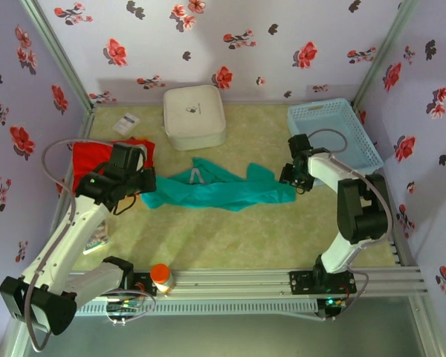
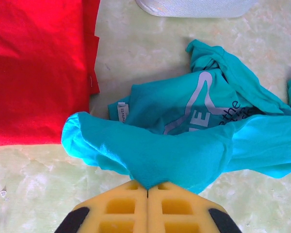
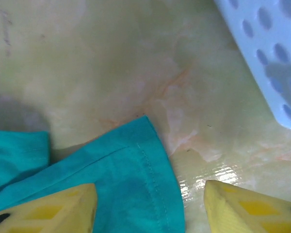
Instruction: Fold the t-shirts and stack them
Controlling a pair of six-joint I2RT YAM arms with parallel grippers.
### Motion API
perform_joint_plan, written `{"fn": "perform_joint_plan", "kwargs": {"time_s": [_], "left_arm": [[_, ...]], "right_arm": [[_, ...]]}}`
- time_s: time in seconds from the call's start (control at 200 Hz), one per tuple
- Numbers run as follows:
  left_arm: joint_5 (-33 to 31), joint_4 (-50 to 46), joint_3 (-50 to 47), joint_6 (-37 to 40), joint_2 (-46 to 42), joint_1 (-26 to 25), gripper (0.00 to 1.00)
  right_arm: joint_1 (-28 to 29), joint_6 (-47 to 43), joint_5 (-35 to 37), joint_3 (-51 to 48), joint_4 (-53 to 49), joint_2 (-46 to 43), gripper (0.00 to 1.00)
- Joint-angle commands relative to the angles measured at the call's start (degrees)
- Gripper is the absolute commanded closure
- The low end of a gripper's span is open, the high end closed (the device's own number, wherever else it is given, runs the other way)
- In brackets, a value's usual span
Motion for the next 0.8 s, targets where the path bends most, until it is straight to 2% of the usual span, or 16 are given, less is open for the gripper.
{"fn": "perform_joint_plan", "kwargs": {"time_s": [0.0,0.065,0.22,0.53,0.795], "left_arm": [[0.9,0.9,-1.3,1.0,-1.0,0.5,1.0],[0.9,0.9,-1.4,1.0,-0.9,0.5,1.0],[0.8,0.9,-1.6,1.0,-1.1,0.5,1.0],[0.8,0.9,-1.5,0.8,-1.1,0.6,1.0],[0.3,-1.6,4.3,1.2,-1.2,0.8,1.0]], "right_arm": [[0.2,-0.7,-0.7,2.2,-1.3,3.2,0.44],[0.3,-0.5,-0.7,2.4,-1.2,4.6,0.46],[0.8,-0.2,-1.2,1.7,0.2,4.7,0.6],[0.9,-0.3,0.6,0.9,0.4,0.6,1.0],[0.9,-1.6,5.0,3.0,-3.0,-12.4,1.0]]}}
